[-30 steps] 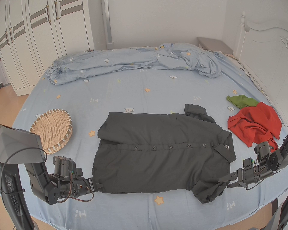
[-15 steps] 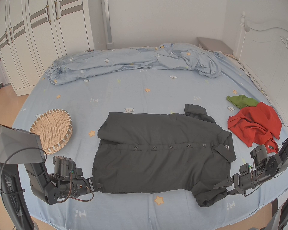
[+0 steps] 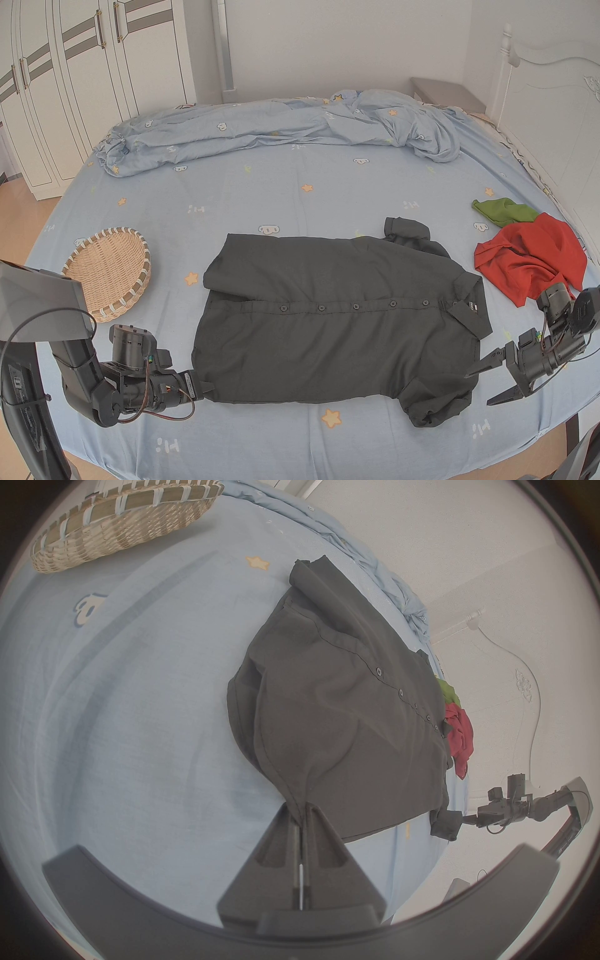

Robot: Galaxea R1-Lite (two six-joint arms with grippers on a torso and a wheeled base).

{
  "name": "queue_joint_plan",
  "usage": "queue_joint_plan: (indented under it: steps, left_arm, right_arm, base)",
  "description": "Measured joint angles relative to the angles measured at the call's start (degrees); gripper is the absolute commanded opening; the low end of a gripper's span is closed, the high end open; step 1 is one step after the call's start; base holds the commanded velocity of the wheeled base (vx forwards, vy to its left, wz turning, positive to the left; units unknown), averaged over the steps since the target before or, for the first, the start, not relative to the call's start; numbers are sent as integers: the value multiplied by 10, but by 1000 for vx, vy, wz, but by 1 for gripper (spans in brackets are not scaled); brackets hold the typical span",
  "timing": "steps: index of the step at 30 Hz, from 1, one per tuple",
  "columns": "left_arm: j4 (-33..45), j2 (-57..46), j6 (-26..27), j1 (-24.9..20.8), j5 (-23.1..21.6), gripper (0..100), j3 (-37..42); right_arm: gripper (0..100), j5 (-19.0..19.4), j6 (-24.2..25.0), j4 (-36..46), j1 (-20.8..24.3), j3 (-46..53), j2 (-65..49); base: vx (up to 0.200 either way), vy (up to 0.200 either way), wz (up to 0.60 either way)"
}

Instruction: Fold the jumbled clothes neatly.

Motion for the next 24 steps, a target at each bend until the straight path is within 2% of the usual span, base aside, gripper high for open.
queue_joint_plan:
  steps: [2,5,8,17,19,24]
  left_arm:
    - [0,-1,0,0,0,0,1]
    - [0,-2,0,0,0,0,2]
    - [0,-3,0,-1,-1,0,3]
    - [0,-2,0,-5,-2,0,4]
    - [0,-1,0,-5,-2,0,5]
    - [0,-2,0,-7,-2,0,7]
  right_arm:
    - [100,6,12,55,-5,-42,2]
    - [100,15,45,94,-11,-92,9]
    - [100,18,72,109,-11,-115,14]
    - [100,-12,91,114,7,-105,15]
    - [100,-33,103,114,16,-101,14]
    - [100,-125,126,112,47,-94,18]
  base:
    - [0,0,0]
    - [0,0,0]
    - [0,0,0]
    - [0,0,0]
    - [0,0,0]
    - [0,0,0]
